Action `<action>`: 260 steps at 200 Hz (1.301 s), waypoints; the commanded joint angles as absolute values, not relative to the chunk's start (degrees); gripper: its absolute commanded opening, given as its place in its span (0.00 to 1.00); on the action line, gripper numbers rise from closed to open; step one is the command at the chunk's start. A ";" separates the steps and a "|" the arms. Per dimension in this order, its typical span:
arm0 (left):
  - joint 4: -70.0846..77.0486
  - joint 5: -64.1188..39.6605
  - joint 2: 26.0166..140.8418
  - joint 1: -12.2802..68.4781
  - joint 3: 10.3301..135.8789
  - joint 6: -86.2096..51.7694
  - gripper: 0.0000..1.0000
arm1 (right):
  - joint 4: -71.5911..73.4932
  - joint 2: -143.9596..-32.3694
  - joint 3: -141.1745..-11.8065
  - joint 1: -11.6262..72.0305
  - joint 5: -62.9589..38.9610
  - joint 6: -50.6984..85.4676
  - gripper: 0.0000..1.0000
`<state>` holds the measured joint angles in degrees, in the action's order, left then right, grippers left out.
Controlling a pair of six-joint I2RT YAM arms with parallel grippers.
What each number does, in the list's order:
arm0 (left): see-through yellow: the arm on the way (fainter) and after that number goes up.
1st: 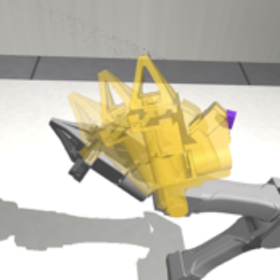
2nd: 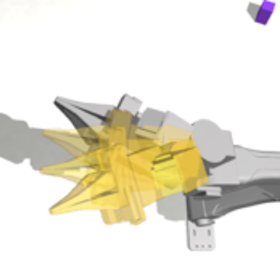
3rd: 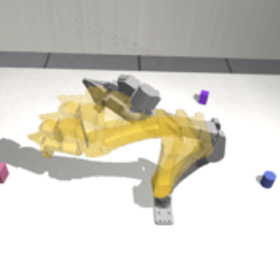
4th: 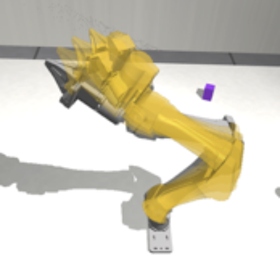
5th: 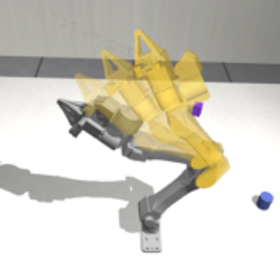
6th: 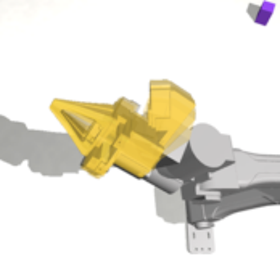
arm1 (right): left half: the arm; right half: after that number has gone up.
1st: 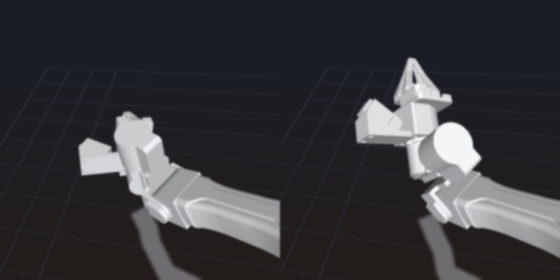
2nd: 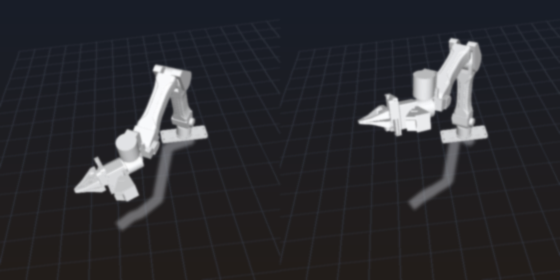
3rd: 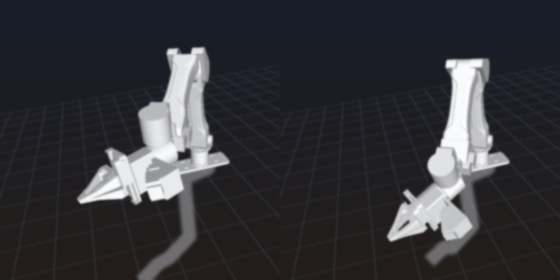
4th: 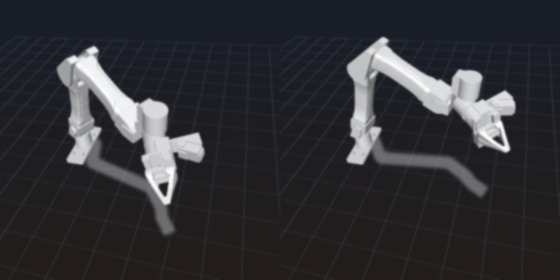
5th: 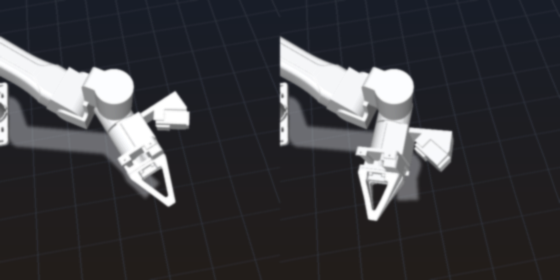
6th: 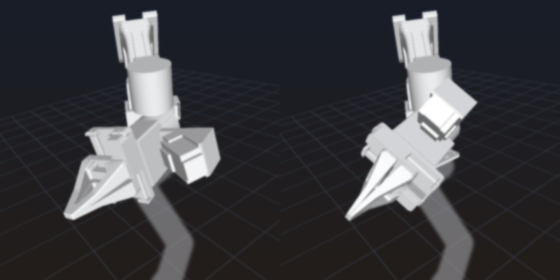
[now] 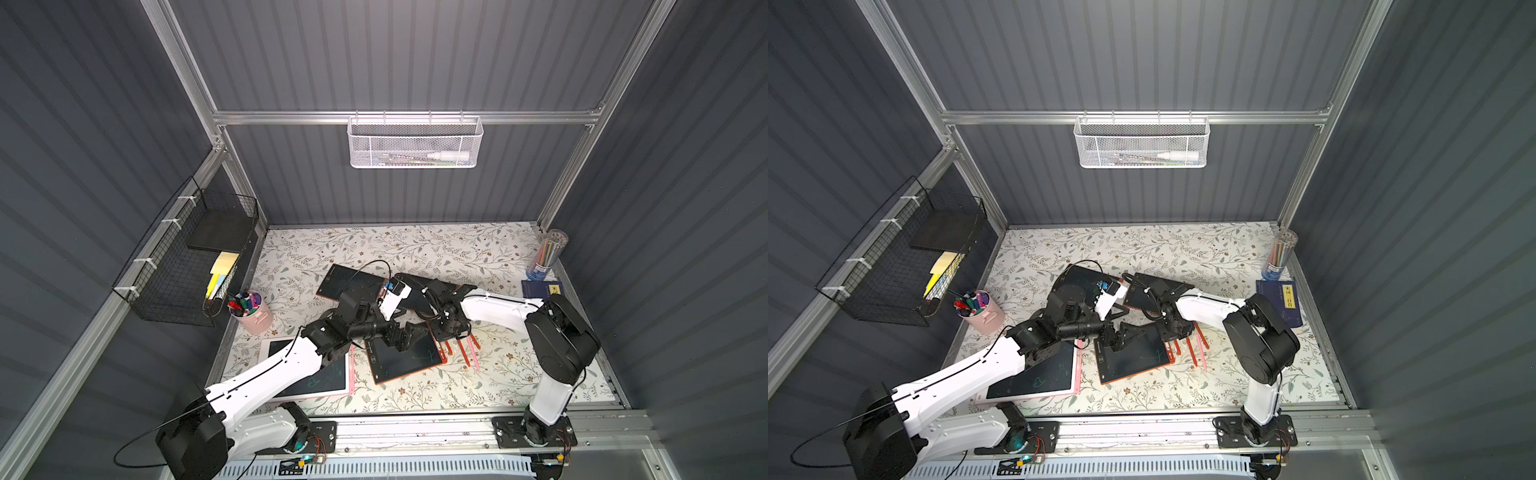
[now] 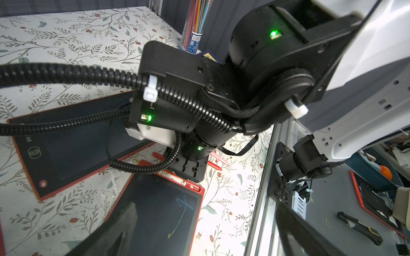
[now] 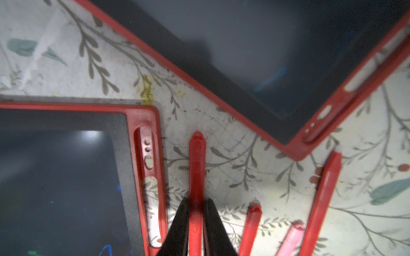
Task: Place the stylus back onto the writing tablet
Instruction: Pick up the stylus from the center of the board, then place the stylus on the writing tablet.
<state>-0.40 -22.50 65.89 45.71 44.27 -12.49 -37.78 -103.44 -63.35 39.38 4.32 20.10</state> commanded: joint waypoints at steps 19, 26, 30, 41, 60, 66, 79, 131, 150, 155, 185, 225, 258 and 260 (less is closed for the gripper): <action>0.09 -23.25 65.40 46.05 43.51 -11.68 0.99 | -39.25 -104.07 -64.13 39.55 4.95 20.03 0.16; 0.04 -23.23 65.48 46.05 43.51 -11.60 0.99 | -39.38 -103.89 -64.31 39.47 4.86 20.04 0.16; 0.08 -23.24 65.39 46.05 43.51 -11.60 0.99 | -39.48 -103.83 -64.40 39.49 4.84 20.02 0.16; 0.06 -23.20 65.33 46.05 43.51 -11.60 0.99 | -39.67 -103.31 -64.54 39.54 4.59 19.95 0.16; 0.09 -23.20 65.46 46.05 43.55 -11.60 0.99 | -39.90 -102.51 -64.59 39.46 3.91 20.01 0.16; 0.04 -23.21 65.39 46.05 43.56 -11.65 0.99 | -39.88 -102.15 -64.60 39.49 3.69 19.97 0.16; 0.04 -23.21 65.39 46.05 43.59 -11.60 0.99 | -40.07 -101.71 -64.58 39.59 3.29 20.16 0.16; 0.13 -23.21 65.49 46.05 43.55 -11.60 0.99 | -40.09 -100.23 -64.80 39.88 0.86 21.64 0.16; 0.00 -23.53 65.43 46.05 43.69 -11.35 0.99 | -39.95 -100.06 -65.04 39.98 0.03 22.40 0.17; -0.14 -23.72 65.33 46.05 43.76 -11.21 0.99 | -39.84 -100.10 -65.10 40.09 -0.04 22.62 0.17; -0.53 -24.87 65.39 46.05 43.84 -10.85 0.99 | -39.29 -100.45 -65.30 40.50 -0.93 23.59 0.17; -0.61 -25.01 65.48 46.05 43.78 -10.73 0.99 | -38.46 -101.83 -65.63 41.01 -1.44 24.19 0.17; -0.54 -24.97 65.48 46.03 43.85 -10.72 0.99 | -38.07 -103.41 -66.57 41.50 -1.24 24.17 0.17; -0.57 -24.98 65.52 46.05 43.83 -10.72 0.99 | -38.10 -103.48 -66.65 41.60 -1.21 24.13 0.17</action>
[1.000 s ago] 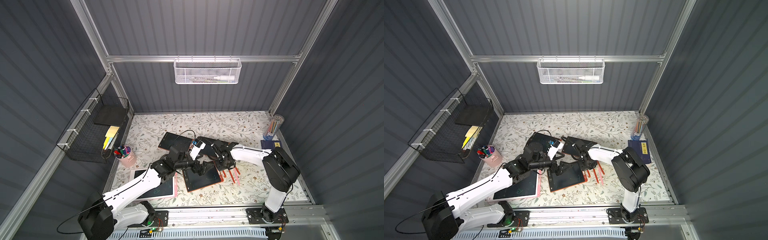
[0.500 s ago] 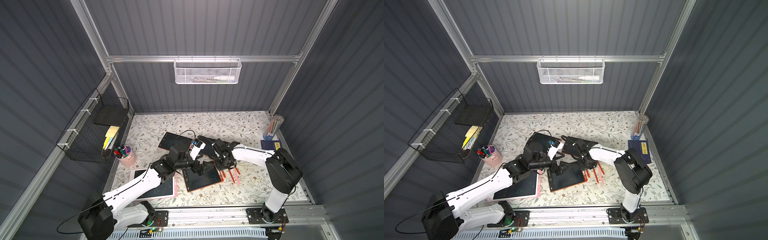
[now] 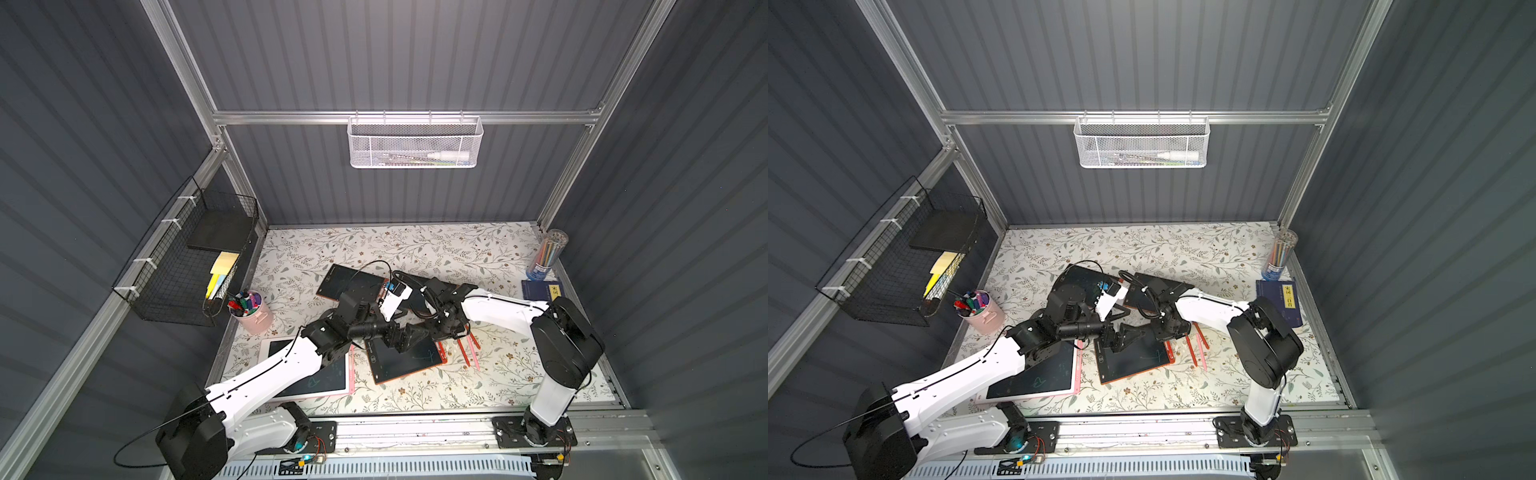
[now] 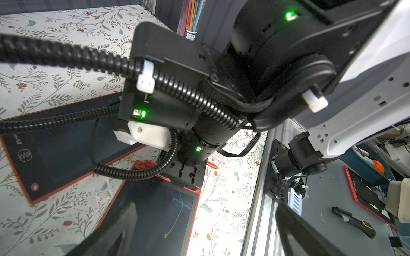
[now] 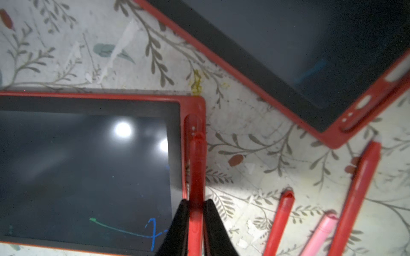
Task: Place the stylus back onto the writing tablet
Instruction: Place the stylus on the writing tablet.
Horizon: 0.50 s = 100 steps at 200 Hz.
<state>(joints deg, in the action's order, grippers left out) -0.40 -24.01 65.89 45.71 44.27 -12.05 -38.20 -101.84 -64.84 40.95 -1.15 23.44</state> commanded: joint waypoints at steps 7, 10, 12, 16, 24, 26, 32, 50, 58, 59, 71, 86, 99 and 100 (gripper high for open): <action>-0.55 -24.92 65.47 46.06 43.86 -10.72 0.99 | -38.06 -103.88 -66.77 41.66 -1.22 24.16 0.17; -0.54 -24.96 65.48 46.06 43.80 -10.72 0.99 | -38.06 -104.03 -66.83 41.63 -1.27 24.17 0.17; -0.57 -24.92 65.46 46.03 43.78 -10.72 0.99 | -38.01 -104.05 -66.85 41.61 -1.24 24.13 0.17; -0.53 -24.88 65.41 46.05 43.79 -10.80 0.99 | -38.05 -104.34 -66.95 41.70 -1.09 24.15 0.18; -0.54 -24.93 65.46 46.05 43.78 -10.79 0.99 | -38.06 -104.65 -66.99 41.74 -0.93 24.08 0.18; -0.53 -24.91 65.43 46.05 43.82 -10.81 0.99 | -38.06 -104.67 -67.02 41.81 -0.96 24.08 0.18; -0.60 -24.89 65.47 46.05 43.78 -10.73 0.99 | -38.05 -104.75 -67.14 41.76 -0.78 24.03 0.18; -0.58 -24.90 65.46 46.05 43.79 -10.72 0.99 | -38.19 -104.96 -66.99 41.84 -0.14 24.08 0.18; -0.60 -24.88 65.40 46.05 43.78 -10.72 0.99 | -38.32 -104.82 -66.97 41.84 0.16 24.08 0.18; -0.61 -24.88 65.44 46.05 43.78 -10.72 0.99 | -38.36 -104.79 -66.97 41.84 0.17 24.04 0.18; -0.61 -24.89 65.42 46.05 43.79 -10.77 0.99 | -38.63 -104.77 -66.82 41.86 0.66 23.98 0.18; -0.54 -24.93 65.33 46.05 43.78 -10.81 0.99 | -38.76 -104.68 -66.71 41.88 0.71 23.79 0.18; -0.44 -24.89 65.22 46.05 43.77 -10.81 0.99 | -39.13 -104.58 -66.70 41.85 1.10 23.60 0.18; -0.48 -24.84 65.22 46.05 43.77 -10.81 0.99 | -39.16 -104.59 -66.71 41.89 1.16 23.62 0.18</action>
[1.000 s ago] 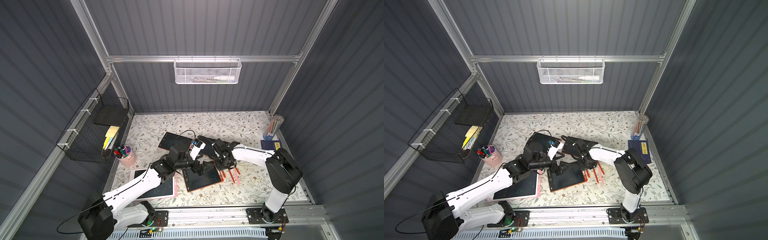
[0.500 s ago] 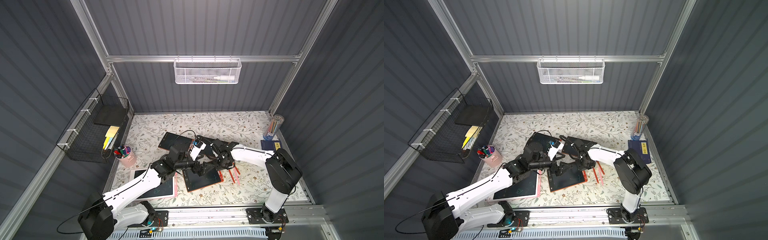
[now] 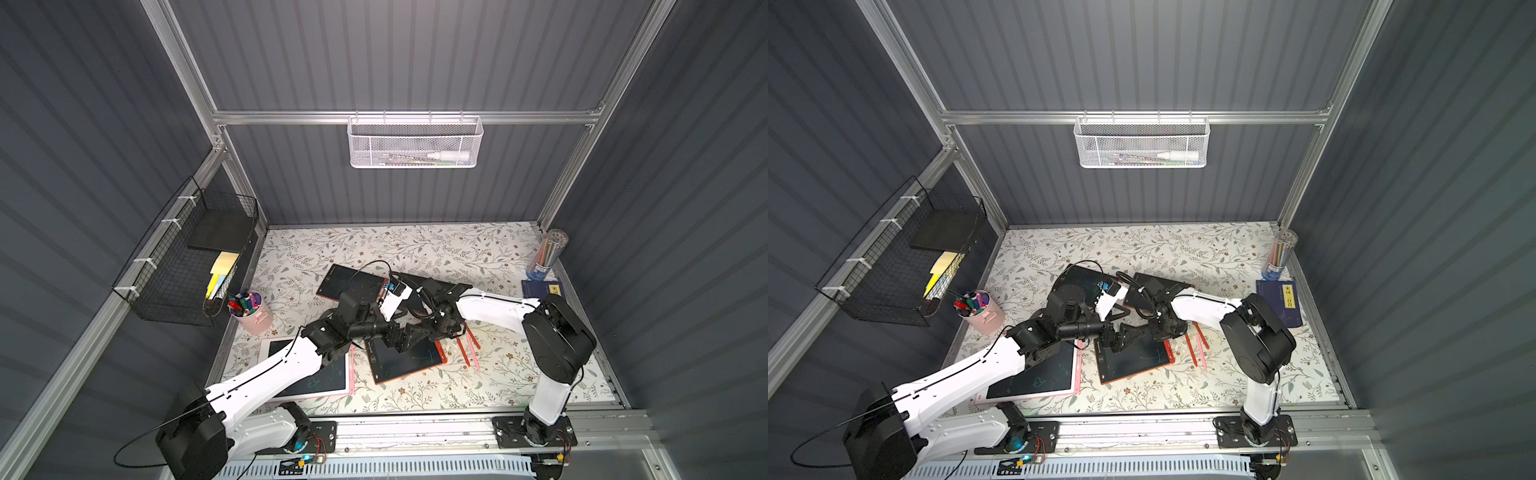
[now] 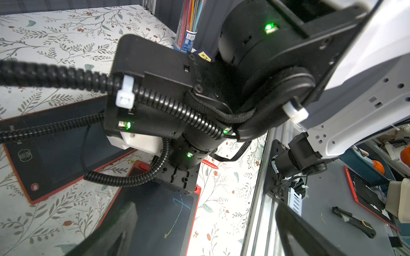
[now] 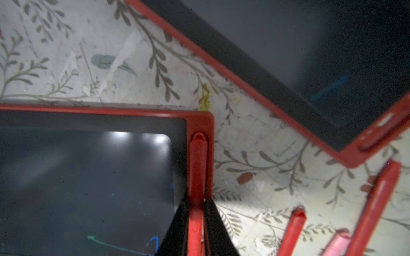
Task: Place the stylus back onto the writing tablet
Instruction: Place the stylus on the writing tablet.
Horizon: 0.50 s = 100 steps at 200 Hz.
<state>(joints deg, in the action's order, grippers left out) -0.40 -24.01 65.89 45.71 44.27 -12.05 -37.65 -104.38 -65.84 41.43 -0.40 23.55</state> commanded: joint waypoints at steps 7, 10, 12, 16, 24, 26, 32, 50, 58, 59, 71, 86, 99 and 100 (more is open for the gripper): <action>-0.45 -24.85 65.21 46.05 43.76 -10.81 0.99 | -39.44 -104.44 -66.71 41.86 1.57 23.55 0.18; -0.44 -24.86 65.15 46.05 43.77 -10.81 0.99 | -39.46 -104.42 -66.71 41.86 1.62 23.51 0.18; -0.46 -24.83 65.15 46.05 43.77 -10.81 0.99 | -39.51 -104.46 -66.71 41.84 1.72 23.48 0.18; -0.44 -24.79 65.13 46.05 43.75 -10.89 0.99 | -39.61 -104.44 -66.63 41.86 1.84 23.39 0.19; -0.48 -24.71 65.13 46.05 43.76 -10.90 0.99 | -39.76 -104.33 -66.61 41.89 1.97 23.29 0.19; -0.52 -24.77 65.13 46.05 43.77 -10.90 0.99 | -39.80 -104.35 -66.62 41.89 1.94 23.29 0.19; -0.45 -24.74 65.15 46.05 43.76 -10.90 0.99 | -39.87 -104.33 -66.55 41.84 1.96 23.14 0.19; -0.48 -24.78 65.22 46.03 43.77 -10.90 0.99 | -39.86 -104.24 -66.40 41.97 1.79 23.11 0.20; -0.50 -24.70 65.21 46.01 43.77 -10.90 0.99 | -39.84 -104.09 -66.43 41.93 1.63 23.10 0.21; -0.51 -24.74 65.26 46.03 43.77 -10.90 0.99 | -39.82 -104.07 -66.44 41.93 1.61 23.11 0.21; -0.50 -24.70 65.38 46.05 43.77 -10.90 0.99 | -39.72 -104.02 -66.36 42.01 1.11 23.07 0.21; -0.43 -24.73 65.30 45.99 43.77 -10.90 0.99 | -39.51 -103.63 -66.24 42.01 0.74 23.10 0.21; -0.48 -24.78 65.34 46.05 43.77 -10.90 0.99 | -39.20 -103.03 -66.09 42.02 0.66 23.18 0.21; -0.46 -24.78 65.32 46.05 43.77 -10.90 0.99 | -39.20 -103.02 -66.09 42.06 0.64 23.24 0.21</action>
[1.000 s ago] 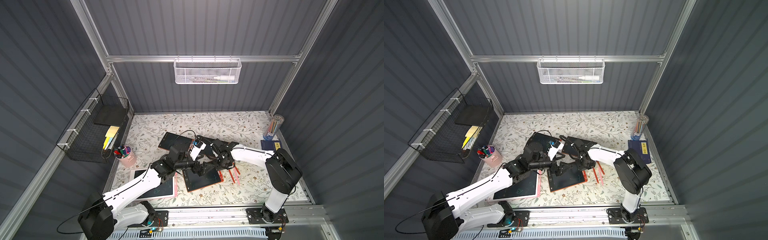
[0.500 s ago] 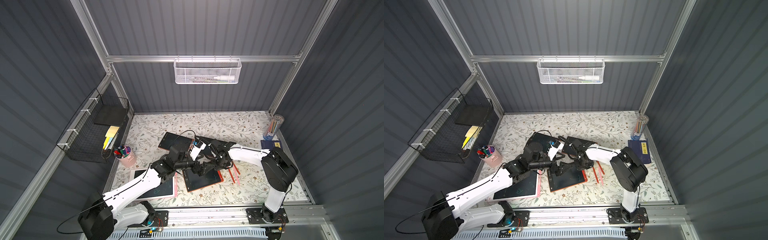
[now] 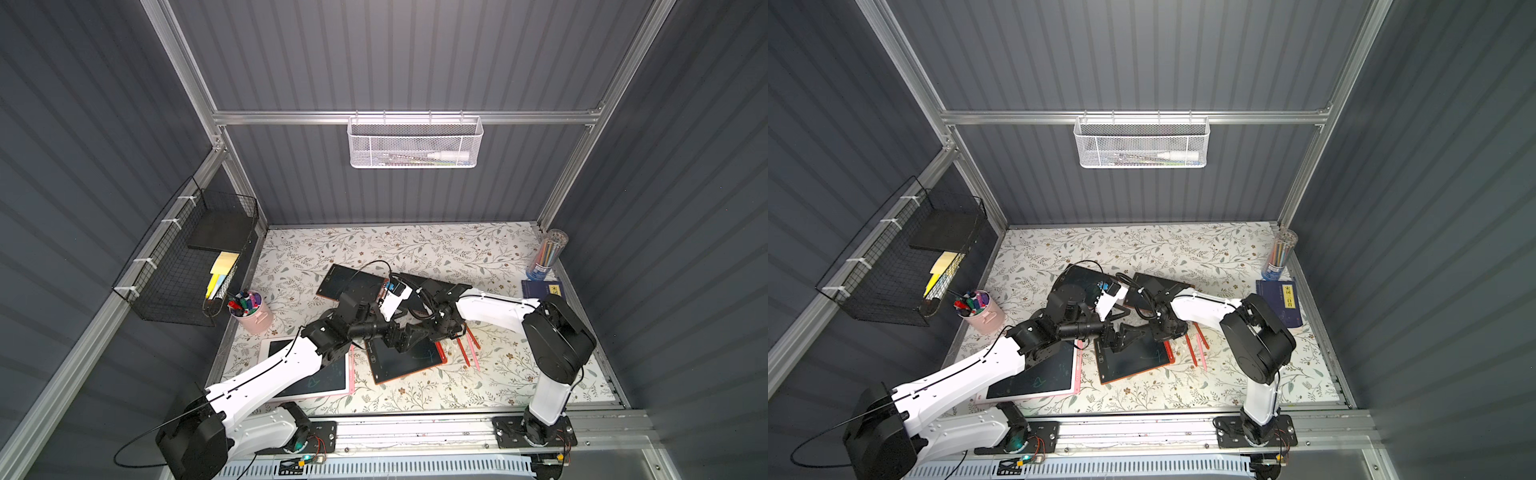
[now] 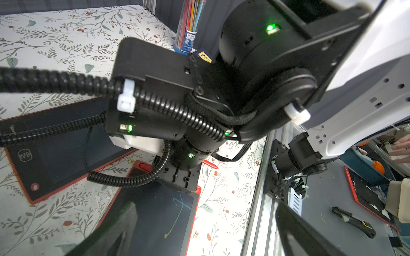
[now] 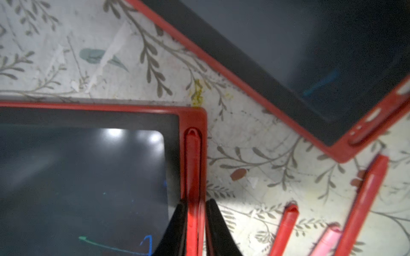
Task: Place the stylus back onto the writing tablet
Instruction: Place the stylus on the writing tablet.
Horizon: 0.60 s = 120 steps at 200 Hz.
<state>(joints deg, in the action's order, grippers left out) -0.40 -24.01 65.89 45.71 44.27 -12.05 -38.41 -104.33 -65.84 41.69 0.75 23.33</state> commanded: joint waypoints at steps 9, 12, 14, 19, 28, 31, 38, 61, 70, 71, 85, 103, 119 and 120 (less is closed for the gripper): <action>-0.40 -24.73 65.23 46.05 43.77 -10.90 0.99 | -39.17 -102.43 -66.09 42.03 0.95 23.42 0.20; -0.40 -24.77 65.19 46.05 43.77 -10.91 0.99 | -39.13 -102.29 -66.02 42.01 1.01 23.46 0.20; -0.36 -24.71 65.21 46.05 43.77 -10.95 0.99 | -39.12 -102.19 -66.03 42.01 1.02 23.47 0.20; -0.39 -24.74 65.14 46.05 43.77 -10.90 0.99 | -38.98 -101.84 -65.98 42.01 1.01 23.51 0.20; -0.42 -24.74 65.06 46.05 43.77 -10.90 0.99 | -38.91 -101.36 -66.09 41.92 0.97 23.63 0.20; -0.37 -24.76 65.09 46.05 43.77 -10.90 0.99 | -38.94 -101.14 -66.14 41.95 1.12 23.71 0.19; -0.31 -24.77 65.03 46.05 43.77 -10.94 0.99 | -39.02 -101.04 -66.18 41.93 1.30 23.84 0.18; -0.29 -24.76 64.89 46.05 43.71 -10.91 0.99 | -38.99 -100.62 -65.78 41.95 1.48 24.41 0.14; -0.27 -24.75 64.85 46.05 43.77 -10.90 0.99 | -38.86 -100.51 -65.50 41.90 1.49 24.50 0.12; -0.31 -24.77 64.81 46.05 43.72 -10.90 0.99 | -38.90 -100.53 -65.49 41.91 1.49 24.51 0.12; -0.27 -24.73 64.86 46.05 43.77 -10.91 0.99 | -38.91 -100.41 -65.06 41.90 1.49 24.70 0.09; -0.26 -24.80 64.87 46.05 43.76 -10.90 0.99 | -39.05 -100.28 -64.69 41.88 1.49 24.83 0.06; -0.31 -24.77 64.86 46.04 43.76 -10.90 0.99 | -38.88 -100.56 -64.60 41.91 1.59 24.92 0.04; -0.33 -24.78 64.86 46.05 43.68 -10.90 0.99 | -38.82 -100.60 -64.60 41.87 1.58 24.98 0.03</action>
<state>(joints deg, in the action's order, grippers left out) -0.40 -24.01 65.89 45.71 44.27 -12.05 -38.17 -101.54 -65.41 41.69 0.82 24.23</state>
